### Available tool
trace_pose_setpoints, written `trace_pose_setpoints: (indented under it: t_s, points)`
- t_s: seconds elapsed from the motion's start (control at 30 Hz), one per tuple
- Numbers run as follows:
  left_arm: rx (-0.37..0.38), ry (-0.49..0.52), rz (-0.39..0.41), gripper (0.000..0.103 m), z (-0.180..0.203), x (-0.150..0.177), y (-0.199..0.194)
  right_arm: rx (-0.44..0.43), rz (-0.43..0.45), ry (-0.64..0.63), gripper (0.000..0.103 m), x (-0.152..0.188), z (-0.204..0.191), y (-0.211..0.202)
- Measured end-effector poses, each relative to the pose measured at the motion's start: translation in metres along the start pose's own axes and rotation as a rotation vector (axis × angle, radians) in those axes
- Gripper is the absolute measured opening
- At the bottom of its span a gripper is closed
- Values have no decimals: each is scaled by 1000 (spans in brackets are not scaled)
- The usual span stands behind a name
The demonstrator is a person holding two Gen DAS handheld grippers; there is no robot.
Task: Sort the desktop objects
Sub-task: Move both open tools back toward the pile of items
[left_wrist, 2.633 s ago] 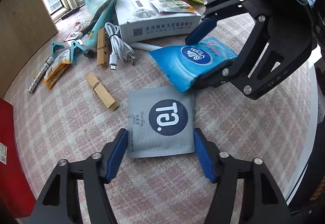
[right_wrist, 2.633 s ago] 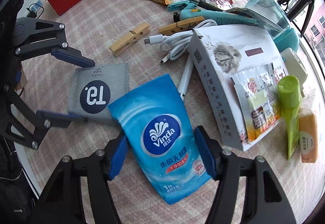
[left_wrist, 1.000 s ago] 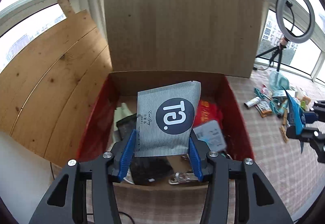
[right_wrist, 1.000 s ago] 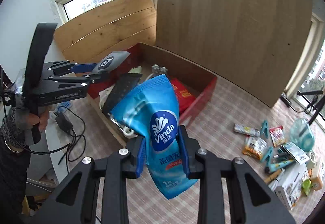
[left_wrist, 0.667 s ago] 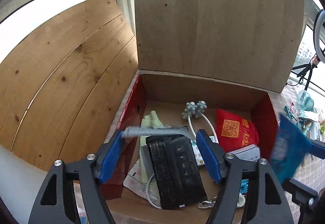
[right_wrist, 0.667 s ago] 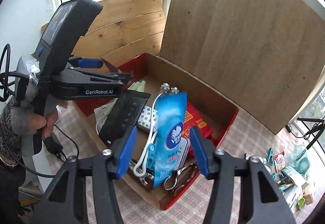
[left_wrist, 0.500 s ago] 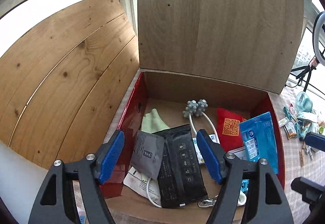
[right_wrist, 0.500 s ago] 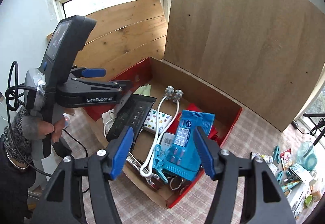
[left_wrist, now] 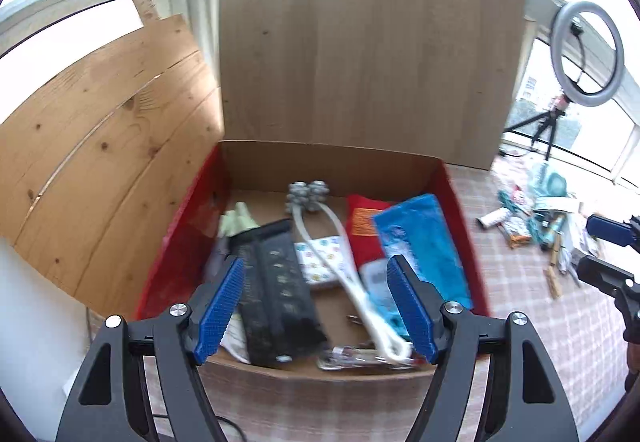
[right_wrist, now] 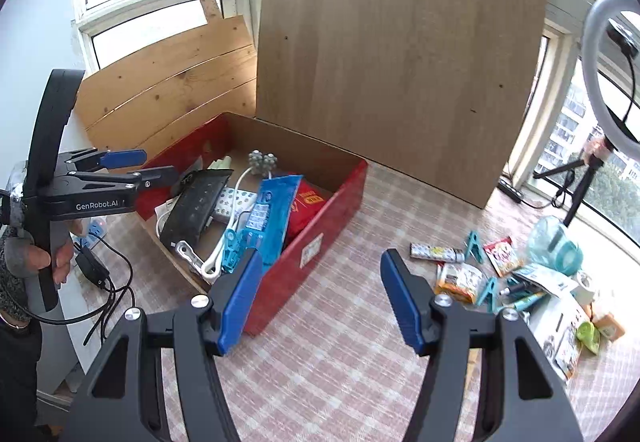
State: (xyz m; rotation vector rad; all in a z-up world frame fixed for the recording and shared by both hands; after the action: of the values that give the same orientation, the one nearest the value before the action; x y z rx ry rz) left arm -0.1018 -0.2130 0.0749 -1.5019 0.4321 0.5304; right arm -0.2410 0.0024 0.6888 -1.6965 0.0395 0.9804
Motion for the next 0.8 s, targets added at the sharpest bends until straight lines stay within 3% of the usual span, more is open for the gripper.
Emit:
trace_pose_setpoints:
  t_s: [0.2, 0.33, 0.53, 0.6, 0.7, 0.8]
  points:
    - [84, 114, 26, 72, 86, 6, -13, 27, 23, 105, 61, 55, 66, -34]
    - [148, 200, 31, 73, 153, 16, -12, 168, 47, 179, 61, 96, 133, -59]
    - [229, 313, -18, 73, 253, 38, 18, 345, 10, 382, 61, 159, 252, -72]
    - [255, 337, -33, 73, 281, 46, 27, 356, 13, 464, 61, 177, 285, -74]
    - [298, 363, -56, 73, 316, 57, 40, 304, 46, 592, 61, 201, 318, -76]
    - [303, 395, -65, 73, 341, 61, 50, 288, 61, 661, 61, 209, 337, -77]
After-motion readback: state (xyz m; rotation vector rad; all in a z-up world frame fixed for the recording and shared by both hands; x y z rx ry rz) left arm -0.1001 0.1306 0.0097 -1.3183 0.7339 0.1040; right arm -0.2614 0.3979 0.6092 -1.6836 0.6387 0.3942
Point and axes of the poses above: each gripper's, at about its wrist camera, not at the fingertips, and y roughly the way its jaws point, z to its right, x to its underside, the point moved 9 cm from there along y, roughly the way its jaws point, and after that the axes turned 8 degrees about -z, right-handed, at the moved point
